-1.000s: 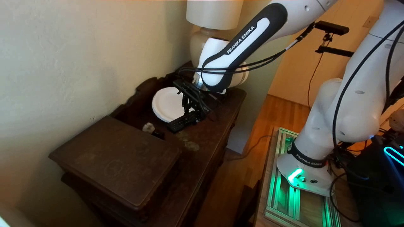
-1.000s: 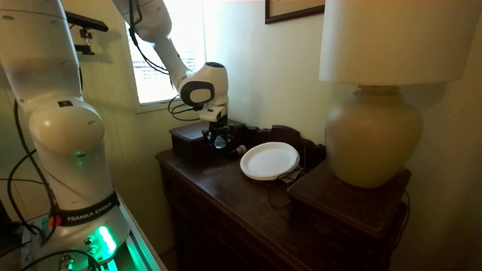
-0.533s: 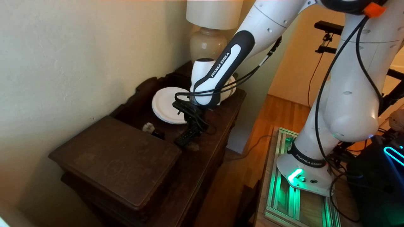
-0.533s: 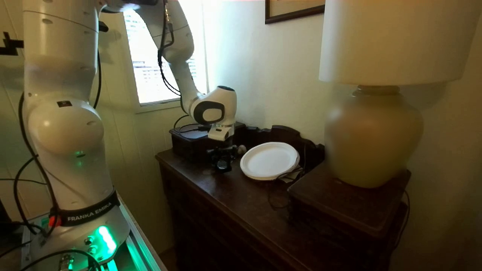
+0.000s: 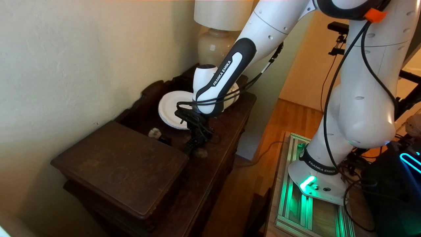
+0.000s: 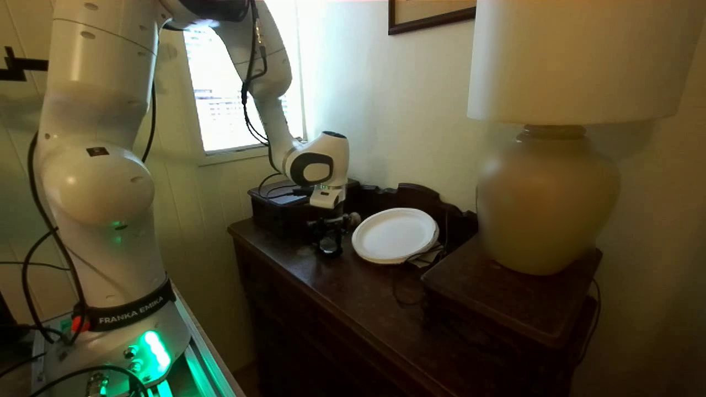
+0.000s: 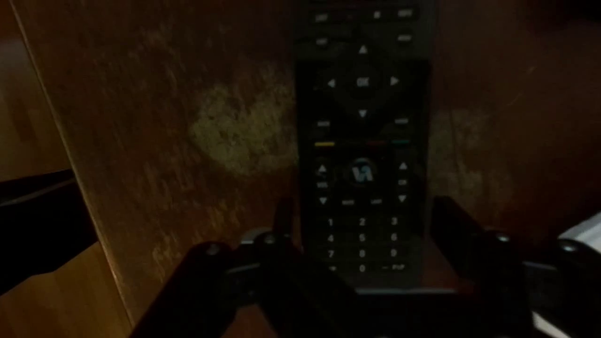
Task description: Put the black remote control on the right side of the counter.
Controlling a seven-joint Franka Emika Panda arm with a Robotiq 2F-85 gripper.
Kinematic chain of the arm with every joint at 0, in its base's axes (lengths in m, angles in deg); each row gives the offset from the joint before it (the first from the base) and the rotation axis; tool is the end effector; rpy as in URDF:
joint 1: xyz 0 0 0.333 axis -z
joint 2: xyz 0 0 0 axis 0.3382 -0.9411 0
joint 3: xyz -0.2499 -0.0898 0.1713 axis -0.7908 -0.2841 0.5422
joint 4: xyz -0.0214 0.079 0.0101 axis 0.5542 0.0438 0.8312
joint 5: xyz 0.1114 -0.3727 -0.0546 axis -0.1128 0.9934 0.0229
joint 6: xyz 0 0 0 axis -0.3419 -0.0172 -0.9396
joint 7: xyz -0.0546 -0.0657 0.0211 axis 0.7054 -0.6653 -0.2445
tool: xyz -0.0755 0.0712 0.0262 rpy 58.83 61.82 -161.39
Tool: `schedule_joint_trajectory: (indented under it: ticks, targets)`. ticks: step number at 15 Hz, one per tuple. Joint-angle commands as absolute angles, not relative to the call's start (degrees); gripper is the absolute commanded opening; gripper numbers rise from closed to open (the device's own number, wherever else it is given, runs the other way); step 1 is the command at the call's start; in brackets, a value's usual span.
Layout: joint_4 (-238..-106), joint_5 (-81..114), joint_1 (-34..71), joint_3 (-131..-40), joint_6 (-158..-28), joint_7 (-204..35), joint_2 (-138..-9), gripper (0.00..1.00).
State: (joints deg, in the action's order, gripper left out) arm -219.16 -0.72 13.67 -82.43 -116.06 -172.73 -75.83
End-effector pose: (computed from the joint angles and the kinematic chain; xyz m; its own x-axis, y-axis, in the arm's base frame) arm 0.4832 0.0337 0.1719 -0.1944 -0.9770 -0.0872 -0.9809 0.1932 0.0217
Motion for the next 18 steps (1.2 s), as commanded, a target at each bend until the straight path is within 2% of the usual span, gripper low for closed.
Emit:
schedule_joint_trajectory:
  ticks: [1,6,9,11,13,14,18]
  targets:
    - [-218.5,1.2,12.1,-83.7,-115.5,-173.8,-75.8,1.00]
    - [-224.2,2.3,8.7,-83.8,-115.3,-177.8,-68.2,1.00]
    - [-228.2,12.3,4.5,-86.6,-112.9,-187.2,-61.0,1.00]
    - [-229.6,22.2,-3.7,-95.3,-110.6,-194.2,-55.8,1.00]
    - [-229.0,31.6,-3.6,-96.6,-106.0,-201.5,-50.6,1.00]
    - [-229.8,36.2,4.7,-88.5,-103.3,-205.4,-47.0,1.00]
    - [-231.8,27.5,10.4,-82.3,-100.6,-197.0,-36.3,1.00]
